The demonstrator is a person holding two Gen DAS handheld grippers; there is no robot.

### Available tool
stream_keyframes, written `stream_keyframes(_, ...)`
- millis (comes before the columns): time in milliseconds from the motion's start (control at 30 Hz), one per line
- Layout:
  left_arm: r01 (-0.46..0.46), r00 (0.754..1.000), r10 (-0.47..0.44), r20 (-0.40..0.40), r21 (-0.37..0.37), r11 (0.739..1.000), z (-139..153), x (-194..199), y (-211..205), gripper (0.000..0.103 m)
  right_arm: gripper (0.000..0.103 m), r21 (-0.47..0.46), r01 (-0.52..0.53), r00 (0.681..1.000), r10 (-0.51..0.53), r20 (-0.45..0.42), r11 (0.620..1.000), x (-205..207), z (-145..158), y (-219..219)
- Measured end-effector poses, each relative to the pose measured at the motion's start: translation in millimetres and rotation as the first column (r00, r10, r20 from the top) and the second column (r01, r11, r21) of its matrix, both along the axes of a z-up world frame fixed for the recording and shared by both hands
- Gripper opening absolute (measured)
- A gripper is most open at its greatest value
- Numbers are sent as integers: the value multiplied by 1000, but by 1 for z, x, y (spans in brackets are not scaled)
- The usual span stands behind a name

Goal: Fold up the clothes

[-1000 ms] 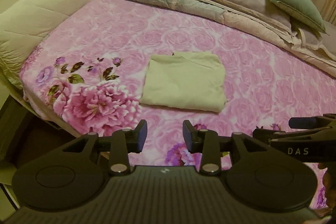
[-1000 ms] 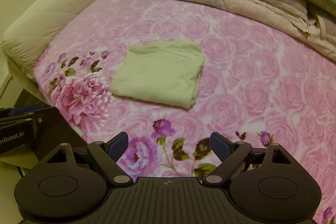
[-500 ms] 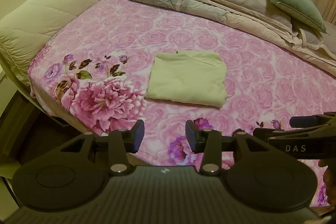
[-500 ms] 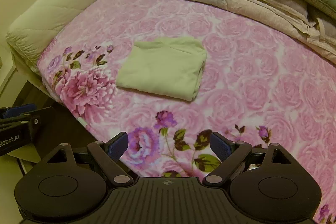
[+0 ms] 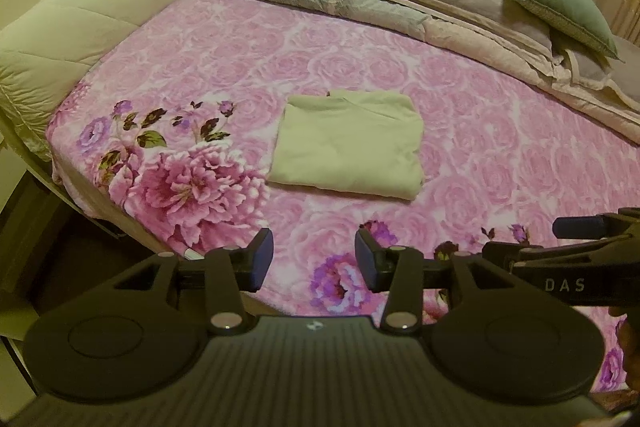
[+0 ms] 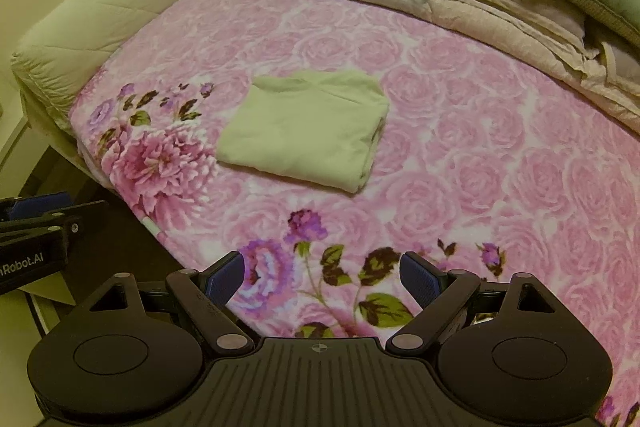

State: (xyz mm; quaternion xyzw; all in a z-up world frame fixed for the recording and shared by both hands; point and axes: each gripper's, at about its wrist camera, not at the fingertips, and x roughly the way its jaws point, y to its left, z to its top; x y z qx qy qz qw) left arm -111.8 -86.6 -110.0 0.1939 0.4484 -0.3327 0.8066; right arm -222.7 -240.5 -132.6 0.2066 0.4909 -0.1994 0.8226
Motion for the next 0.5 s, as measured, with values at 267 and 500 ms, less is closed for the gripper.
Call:
stream_keyframes(267, 19, 999, -18, -35, 34, 999, -5, 17, -9, 44, 88, 28, 25, 999, -25, -23, 999, 10, -1, -8)
stream_keyframes(500, 55, 995, -50, -86, 60, 997, -17, 52, -25, 44, 88, 53, 57, 996, -53, -68, 997, 36, -8, -15)
